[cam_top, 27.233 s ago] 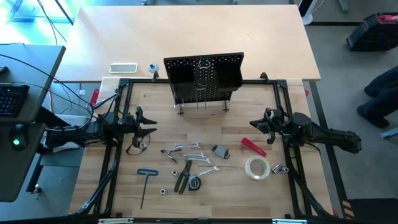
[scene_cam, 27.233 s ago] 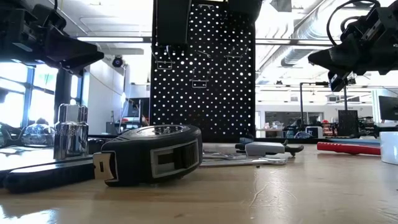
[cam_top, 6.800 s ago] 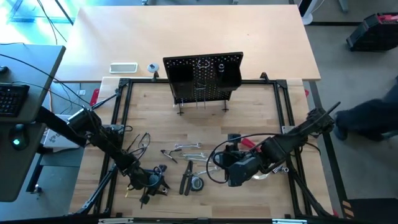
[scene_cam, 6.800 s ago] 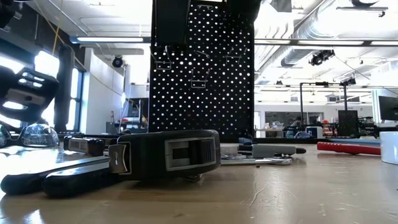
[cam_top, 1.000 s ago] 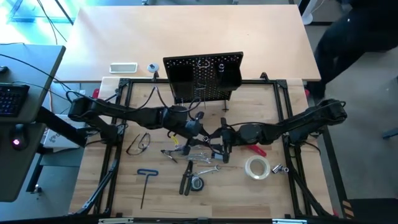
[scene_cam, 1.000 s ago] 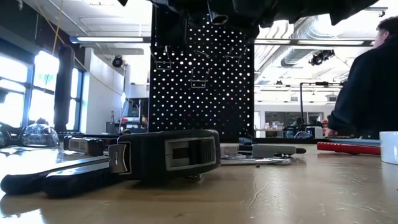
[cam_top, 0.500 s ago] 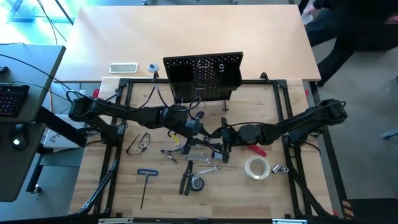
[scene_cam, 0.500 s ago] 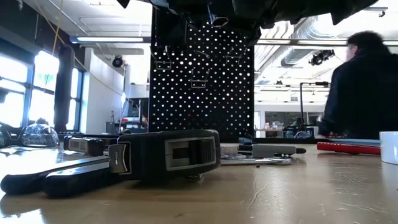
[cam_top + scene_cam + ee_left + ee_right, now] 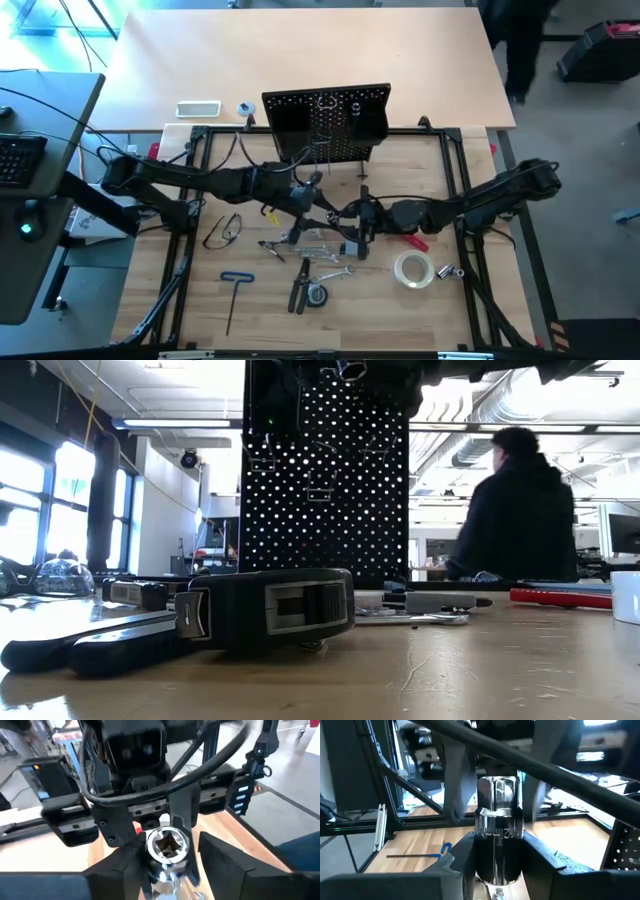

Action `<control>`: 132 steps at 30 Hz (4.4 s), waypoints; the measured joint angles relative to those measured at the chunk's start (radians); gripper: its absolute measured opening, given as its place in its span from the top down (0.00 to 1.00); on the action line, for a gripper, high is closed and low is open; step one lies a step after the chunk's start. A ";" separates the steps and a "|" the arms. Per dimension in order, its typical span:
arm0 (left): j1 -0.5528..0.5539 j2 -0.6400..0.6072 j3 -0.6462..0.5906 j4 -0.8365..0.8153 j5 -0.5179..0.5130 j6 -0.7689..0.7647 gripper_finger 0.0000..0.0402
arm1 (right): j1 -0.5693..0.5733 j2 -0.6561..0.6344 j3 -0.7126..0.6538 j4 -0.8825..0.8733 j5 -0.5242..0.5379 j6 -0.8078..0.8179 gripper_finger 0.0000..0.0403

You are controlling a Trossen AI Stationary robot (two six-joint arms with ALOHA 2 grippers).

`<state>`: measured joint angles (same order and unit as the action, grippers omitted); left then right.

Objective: Hang tools onto peg board
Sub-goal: Put the bottom silver socket into the black bin on the pegboard

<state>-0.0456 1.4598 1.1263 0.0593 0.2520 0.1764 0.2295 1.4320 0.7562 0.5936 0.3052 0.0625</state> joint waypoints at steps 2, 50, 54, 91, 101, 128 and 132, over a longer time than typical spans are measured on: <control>0.000 -0.027 0.000 -0.003 -0.002 0.000 0.54 | 0.000 -0.012 -0.001 0.014 0.005 -0.017 0.72; -0.068 -0.192 -0.380 0.803 -0.199 0.068 0.52 | 0.085 -0.080 0.435 -0.172 0.283 -0.421 0.72; -0.068 -0.190 -0.380 0.749 -0.209 0.063 0.52 | 0.066 -0.101 0.435 -0.139 0.435 -0.501 0.72; -0.067 -0.190 -0.380 0.601 -0.211 0.052 0.52 | -0.298 -0.101 0.558 -0.679 0.603 -0.011 0.72; -0.068 -0.190 -0.380 0.594 -0.210 0.052 0.52 | -0.321 -0.097 0.559 -0.730 0.593 0.051 0.72; -0.067 -0.190 -0.380 0.595 -0.211 0.043 0.52 | -0.320 -0.097 0.559 -0.740 0.593 0.030 0.68; -0.067 -0.190 -0.380 0.595 -0.211 0.043 0.52 | -0.320 -0.097 0.558 -0.740 0.592 0.026 0.68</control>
<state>-0.1129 1.2694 0.7467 0.6548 0.0414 0.2199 -0.0910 1.3354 1.3144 -0.1467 0.8974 0.0887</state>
